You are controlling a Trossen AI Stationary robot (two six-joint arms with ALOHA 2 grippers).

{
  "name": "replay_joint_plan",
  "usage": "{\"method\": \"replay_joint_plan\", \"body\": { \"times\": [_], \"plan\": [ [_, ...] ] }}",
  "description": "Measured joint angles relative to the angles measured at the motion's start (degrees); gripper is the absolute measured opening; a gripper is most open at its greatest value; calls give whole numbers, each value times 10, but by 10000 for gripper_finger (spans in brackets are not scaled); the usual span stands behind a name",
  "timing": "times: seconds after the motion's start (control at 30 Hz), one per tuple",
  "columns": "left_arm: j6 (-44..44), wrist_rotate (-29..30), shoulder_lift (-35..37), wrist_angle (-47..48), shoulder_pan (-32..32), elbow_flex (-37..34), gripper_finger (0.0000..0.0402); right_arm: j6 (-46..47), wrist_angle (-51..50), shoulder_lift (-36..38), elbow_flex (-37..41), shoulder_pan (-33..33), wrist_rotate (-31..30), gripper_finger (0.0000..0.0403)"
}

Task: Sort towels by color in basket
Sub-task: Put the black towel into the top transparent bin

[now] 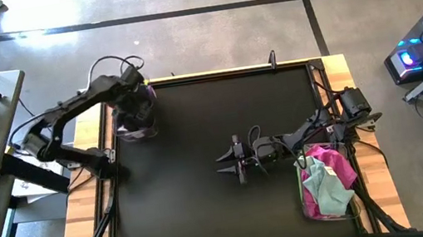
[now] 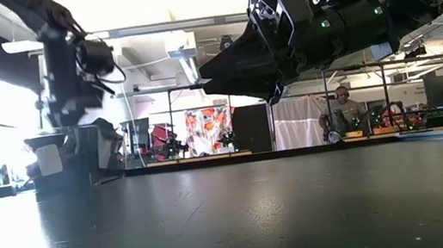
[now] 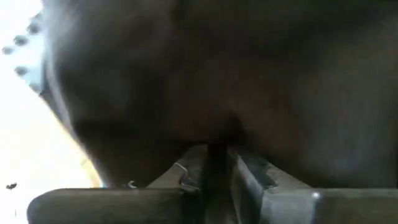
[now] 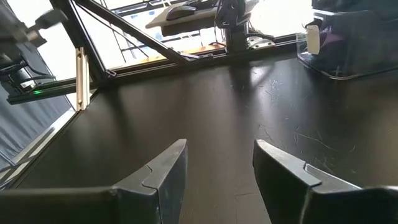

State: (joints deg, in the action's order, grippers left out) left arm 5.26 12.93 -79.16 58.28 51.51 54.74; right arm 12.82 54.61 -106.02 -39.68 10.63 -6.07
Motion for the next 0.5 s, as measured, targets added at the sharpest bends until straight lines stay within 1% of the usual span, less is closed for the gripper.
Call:
{"method": "replay_joint_plan", "body": {
  "times": [0.13,0.27,0.37,0.5],
  "plan": [
    [-17,-4,-44,-78,0,-21,20,0,0,0,0,0,0,175],
    [-51,-3,-81,-89,0,-20,3,1,0,0,0,0,0,175],
    [-81,1,-85,-84,0,-20,5,2,0,0,0,0,0,175],
    [-84,17,-62,-64,0,-17,19,2,0,0,0,0,0,175]
  ]
}}
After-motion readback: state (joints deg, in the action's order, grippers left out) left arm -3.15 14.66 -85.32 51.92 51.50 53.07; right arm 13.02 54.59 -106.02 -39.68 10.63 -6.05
